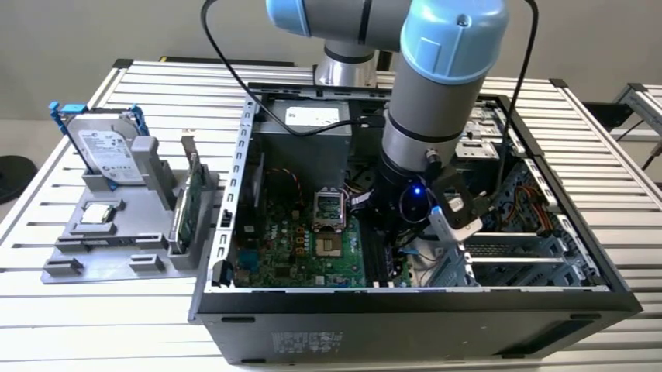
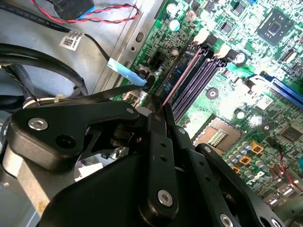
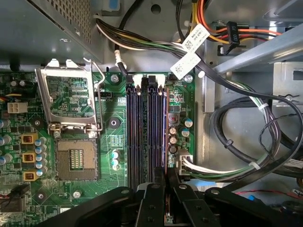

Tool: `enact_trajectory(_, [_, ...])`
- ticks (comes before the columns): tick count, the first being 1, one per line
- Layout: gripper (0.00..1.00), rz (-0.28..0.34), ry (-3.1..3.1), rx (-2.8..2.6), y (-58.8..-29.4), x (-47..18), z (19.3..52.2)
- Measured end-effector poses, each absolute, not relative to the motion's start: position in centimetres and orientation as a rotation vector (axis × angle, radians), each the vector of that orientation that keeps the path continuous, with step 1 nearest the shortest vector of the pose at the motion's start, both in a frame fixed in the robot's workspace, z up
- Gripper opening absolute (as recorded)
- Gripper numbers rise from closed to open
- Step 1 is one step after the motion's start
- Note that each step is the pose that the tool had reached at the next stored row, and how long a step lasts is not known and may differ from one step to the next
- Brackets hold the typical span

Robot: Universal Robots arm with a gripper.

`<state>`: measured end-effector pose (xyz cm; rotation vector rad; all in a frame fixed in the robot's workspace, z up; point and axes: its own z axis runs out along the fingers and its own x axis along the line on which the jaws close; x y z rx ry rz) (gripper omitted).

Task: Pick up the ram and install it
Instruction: 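Insert the ram into the slot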

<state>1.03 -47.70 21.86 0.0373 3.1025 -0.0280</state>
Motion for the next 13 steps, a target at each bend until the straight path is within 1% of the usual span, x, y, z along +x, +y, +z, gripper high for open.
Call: enact_trajectory(13, [0.0, -0.028, 3.103, 0.037, -47.74, 1.03, 21.88])
